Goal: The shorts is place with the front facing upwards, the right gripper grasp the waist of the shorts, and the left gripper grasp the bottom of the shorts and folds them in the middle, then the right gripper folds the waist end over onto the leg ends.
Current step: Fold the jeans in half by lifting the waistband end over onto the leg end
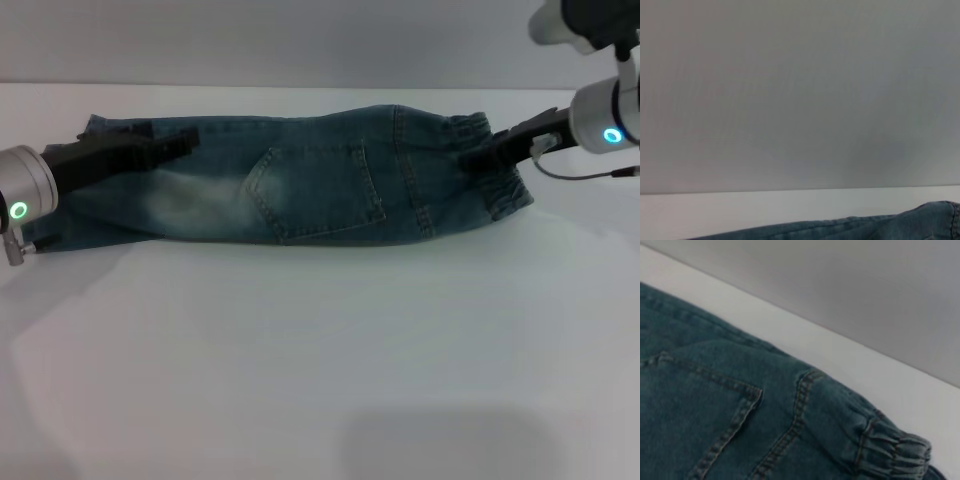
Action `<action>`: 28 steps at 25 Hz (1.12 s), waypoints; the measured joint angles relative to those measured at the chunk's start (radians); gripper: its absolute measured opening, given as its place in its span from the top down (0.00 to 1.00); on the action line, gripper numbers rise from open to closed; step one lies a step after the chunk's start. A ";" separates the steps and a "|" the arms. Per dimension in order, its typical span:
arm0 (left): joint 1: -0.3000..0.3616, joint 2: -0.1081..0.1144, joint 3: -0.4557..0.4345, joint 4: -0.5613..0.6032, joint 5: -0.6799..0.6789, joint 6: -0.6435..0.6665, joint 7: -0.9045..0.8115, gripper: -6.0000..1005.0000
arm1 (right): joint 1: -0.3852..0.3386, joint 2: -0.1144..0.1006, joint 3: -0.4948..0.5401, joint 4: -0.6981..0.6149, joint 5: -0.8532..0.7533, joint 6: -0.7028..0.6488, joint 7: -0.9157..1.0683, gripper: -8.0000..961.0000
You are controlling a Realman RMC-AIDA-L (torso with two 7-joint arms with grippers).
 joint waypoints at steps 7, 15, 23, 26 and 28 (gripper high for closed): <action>0.000 0.000 -0.001 -0.007 -0.001 -0.002 0.000 0.20 | 0.000 0.002 -0.006 0.026 0.006 0.000 -0.002 0.38; -0.012 0.000 0.000 -0.034 -0.001 -0.025 0.001 0.20 | -0.008 0.002 -0.007 0.026 0.008 -0.006 -0.002 0.38; -0.007 0.000 0.000 -0.036 0.000 -0.026 0.001 0.20 | -0.019 0.003 -0.006 0.013 0.034 -0.062 0.002 0.39; -0.001 0.000 0.000 -0.036 0.000 -0.026 0.001 0.20 | -0.023 0.003 -0.007 0.010 0.050 -0.073 0.001 0.39; 0.000 0.000 0.000 -0.036 0.002 -0.026 0.001 0.20 | -0.027 0.003 -0.007 0.008 0.051 -0.073 0.000 0.39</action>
